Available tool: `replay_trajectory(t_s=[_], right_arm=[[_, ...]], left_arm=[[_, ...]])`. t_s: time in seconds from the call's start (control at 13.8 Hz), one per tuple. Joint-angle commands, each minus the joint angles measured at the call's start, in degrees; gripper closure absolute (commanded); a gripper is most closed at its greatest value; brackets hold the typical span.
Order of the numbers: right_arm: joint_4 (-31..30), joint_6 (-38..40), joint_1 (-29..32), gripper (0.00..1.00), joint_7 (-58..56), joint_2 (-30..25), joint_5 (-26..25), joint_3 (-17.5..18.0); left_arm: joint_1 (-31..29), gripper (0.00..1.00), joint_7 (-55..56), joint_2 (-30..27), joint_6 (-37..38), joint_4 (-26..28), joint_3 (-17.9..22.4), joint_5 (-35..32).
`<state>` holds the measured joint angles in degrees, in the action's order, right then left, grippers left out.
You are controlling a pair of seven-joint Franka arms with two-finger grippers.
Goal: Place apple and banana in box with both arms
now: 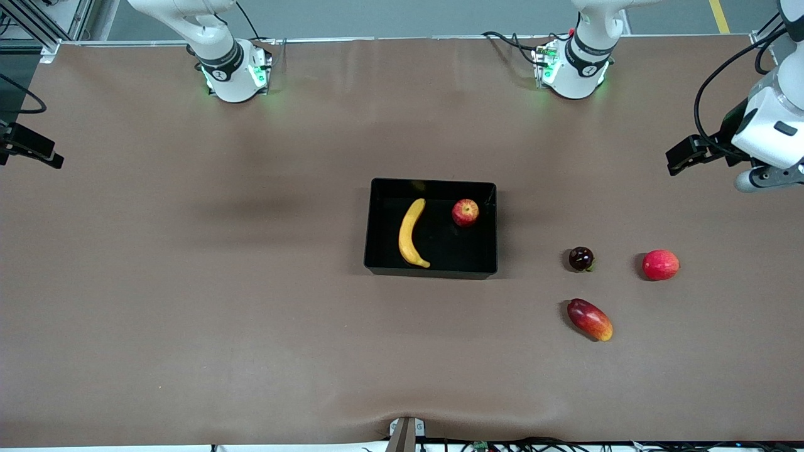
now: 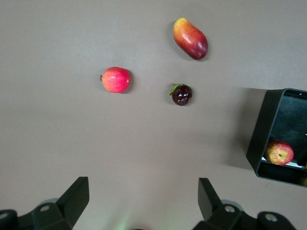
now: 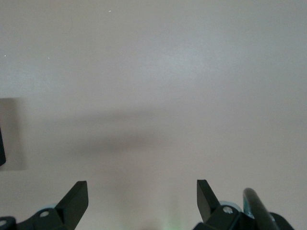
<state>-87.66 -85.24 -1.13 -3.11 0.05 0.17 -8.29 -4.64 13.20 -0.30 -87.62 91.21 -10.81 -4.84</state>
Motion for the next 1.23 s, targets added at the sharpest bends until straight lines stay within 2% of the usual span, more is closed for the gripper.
replay_trajectory(t_s=[0.0, 0.22, 0.36, 0.58, 1.16], right_arm=[[1.1, 0.8, -1.4, 0.00, 0.4, 0.1, -1.2, 0.6], [1.1, 1.0, -2.5, 0.00, 0.4, 0.0, -1.1, 0.7], [1.1, 0.9, -2.9, 0.00, 0.5, -0.1, -1.3, 0.6], [1.0, 1.0, -2.5, 0.00, 0.2, -0.1, -1.2, 0.4], [1.0, 0.9, -1.9, 0.00, 0.2, -0.1, -1.2, 0.2]], left_arm=[[3.8, 0.00, -2.5, -5.9, -2.6, 6.4, 5.1, 1.8], [3.2, 0.00, -2.4, -8.0, -1.0, 7.3, 5.7, 5.7], [3.2, 0.00, -2.6, -8.0, -0.1, 6.5, 5.6, 5.8], [3.2, 0.00, -2.5, -8.1, 4.0, 4.2, 5.4, 5.6], [3.5, 0.00, -2.4, -7.4, 4.8, 2.7, 3.3, 1.8]])
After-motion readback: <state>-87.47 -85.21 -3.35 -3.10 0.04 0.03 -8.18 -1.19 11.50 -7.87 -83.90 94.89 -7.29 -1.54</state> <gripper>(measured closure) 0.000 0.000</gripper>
